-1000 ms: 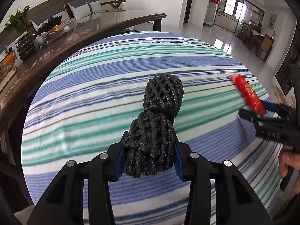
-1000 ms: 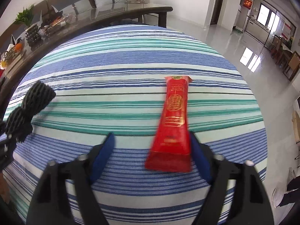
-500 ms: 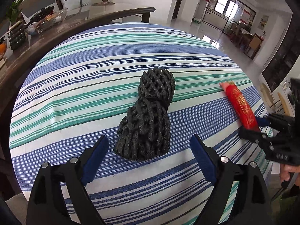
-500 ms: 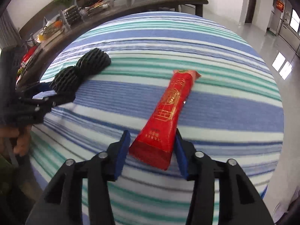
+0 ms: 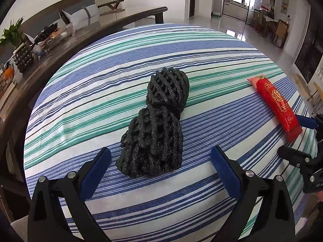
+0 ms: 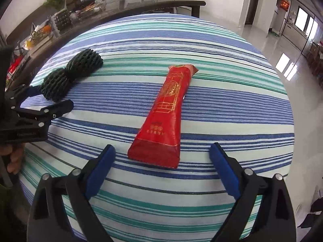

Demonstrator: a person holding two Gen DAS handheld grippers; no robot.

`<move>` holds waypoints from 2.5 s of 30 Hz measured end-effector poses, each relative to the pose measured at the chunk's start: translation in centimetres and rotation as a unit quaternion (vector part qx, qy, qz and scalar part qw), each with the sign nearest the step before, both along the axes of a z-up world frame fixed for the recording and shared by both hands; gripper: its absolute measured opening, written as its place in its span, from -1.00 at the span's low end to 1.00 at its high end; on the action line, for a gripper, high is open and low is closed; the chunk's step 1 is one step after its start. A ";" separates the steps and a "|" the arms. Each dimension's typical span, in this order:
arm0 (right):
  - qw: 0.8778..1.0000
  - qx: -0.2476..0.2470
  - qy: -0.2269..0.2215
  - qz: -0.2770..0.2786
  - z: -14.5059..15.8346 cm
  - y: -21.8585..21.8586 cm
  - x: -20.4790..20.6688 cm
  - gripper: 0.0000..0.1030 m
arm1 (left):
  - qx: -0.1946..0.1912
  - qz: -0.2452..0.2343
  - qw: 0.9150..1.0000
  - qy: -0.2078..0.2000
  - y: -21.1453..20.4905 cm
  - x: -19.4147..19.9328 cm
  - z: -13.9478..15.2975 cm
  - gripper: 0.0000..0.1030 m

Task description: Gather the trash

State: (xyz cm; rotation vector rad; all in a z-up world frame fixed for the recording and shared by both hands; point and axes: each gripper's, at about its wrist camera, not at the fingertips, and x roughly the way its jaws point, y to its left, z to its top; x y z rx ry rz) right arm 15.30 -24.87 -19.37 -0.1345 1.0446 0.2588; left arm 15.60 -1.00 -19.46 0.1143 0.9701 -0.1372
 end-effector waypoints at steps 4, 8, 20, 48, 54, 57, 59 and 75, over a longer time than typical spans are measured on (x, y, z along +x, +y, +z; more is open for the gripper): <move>1.000 -0.005 0.009 -0.003 -0.1 0.4 0.4 0.91 | -0.001 0.003 1.000 0.002 0.1 0.0 -0.1 0.91; 1.000 -0.009 0.023 -0.003 -0.1 0.5 0.7 0.91 | -0.009 0.003 1.000 0.007 0.4 0.2 -0.1 0.91; 0.998 0.031 0.054 -0.025 3.0 -1.1 4.3 0.52 | -0.047 -0.086 0.995 -0.001 0.7 3.1 3.2 0.90; 0.961 0.092 0.019 -0.259 3.2 -32.0 -6.3 -0.72 | -0.161 -0.311 0.932 0.090 -31.5 -4.6 4.7 -0.38; 0.945 0.116 0.041 -0.302 -2.0 -35.4 -5.6 -0.72 | -0.126 -0.305 0.935 0.126 -39.4 -3.9 -1.8 -0.36; 0.936 0.143 0.057 -0.316 -4.6 -36.7 -5.4 -0.72 | -0.115 -0.292 0.939 0.137 -41.6 -2.8 -4.9 -0.33; 0.928 0.164 0.068 -0.328 -6.1 -37.9 -5.5 -0.71 | -0.114 -0.288 0.940 0.141 -42.7 -2.2 -6.7 -0.29; 0.917 0.157 -0.032 -0.365 1.9 -36.3 -15.1 0.78 | -0.090 -0.315 0.943 -0.047 -38.6 -9.0 3.5 0.90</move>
